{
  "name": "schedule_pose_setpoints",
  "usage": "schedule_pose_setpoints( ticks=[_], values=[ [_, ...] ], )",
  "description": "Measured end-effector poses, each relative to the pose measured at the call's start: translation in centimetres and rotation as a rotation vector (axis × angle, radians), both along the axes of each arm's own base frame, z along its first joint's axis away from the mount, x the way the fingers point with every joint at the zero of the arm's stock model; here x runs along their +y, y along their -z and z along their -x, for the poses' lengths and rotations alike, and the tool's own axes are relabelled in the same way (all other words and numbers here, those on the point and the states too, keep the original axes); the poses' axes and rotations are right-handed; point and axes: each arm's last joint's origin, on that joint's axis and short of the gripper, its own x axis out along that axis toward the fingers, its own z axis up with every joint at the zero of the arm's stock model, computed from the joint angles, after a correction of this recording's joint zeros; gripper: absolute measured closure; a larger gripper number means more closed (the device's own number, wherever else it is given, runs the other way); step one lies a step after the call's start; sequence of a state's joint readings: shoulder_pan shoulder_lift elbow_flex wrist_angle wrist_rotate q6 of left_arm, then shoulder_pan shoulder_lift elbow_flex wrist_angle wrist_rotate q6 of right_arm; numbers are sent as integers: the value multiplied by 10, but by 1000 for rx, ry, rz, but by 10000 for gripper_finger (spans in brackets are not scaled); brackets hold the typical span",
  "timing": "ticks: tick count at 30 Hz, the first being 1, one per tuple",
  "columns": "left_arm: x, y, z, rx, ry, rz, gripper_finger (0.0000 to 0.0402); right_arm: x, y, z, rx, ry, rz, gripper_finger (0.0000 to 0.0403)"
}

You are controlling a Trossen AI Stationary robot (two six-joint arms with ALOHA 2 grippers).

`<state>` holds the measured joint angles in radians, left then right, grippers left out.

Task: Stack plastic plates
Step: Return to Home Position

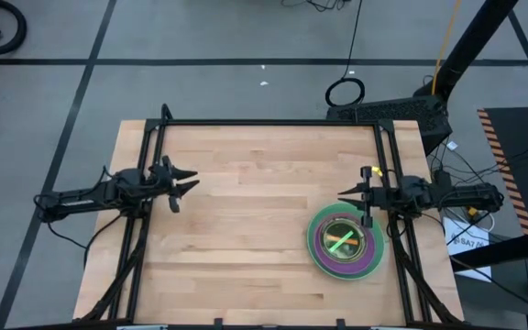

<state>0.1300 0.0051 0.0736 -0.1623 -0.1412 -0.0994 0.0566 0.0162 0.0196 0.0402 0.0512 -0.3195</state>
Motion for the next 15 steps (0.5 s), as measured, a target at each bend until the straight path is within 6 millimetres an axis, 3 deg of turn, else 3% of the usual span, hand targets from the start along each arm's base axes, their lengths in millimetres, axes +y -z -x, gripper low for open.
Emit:
schedule_pose_setpoints(
  ticks=[4,9,15],
  values=[
    [0,0,-2,-54,-2,-64,256,-1,0,0,-4,23,6,359],
    [1,-1,-1,-5,-29,-65,256,-1,0,0,-4,27,-118,364],
    [1,-2,0,3,-29,-78,256,-1,0,0,-4,27,-132,364]
  ],
)
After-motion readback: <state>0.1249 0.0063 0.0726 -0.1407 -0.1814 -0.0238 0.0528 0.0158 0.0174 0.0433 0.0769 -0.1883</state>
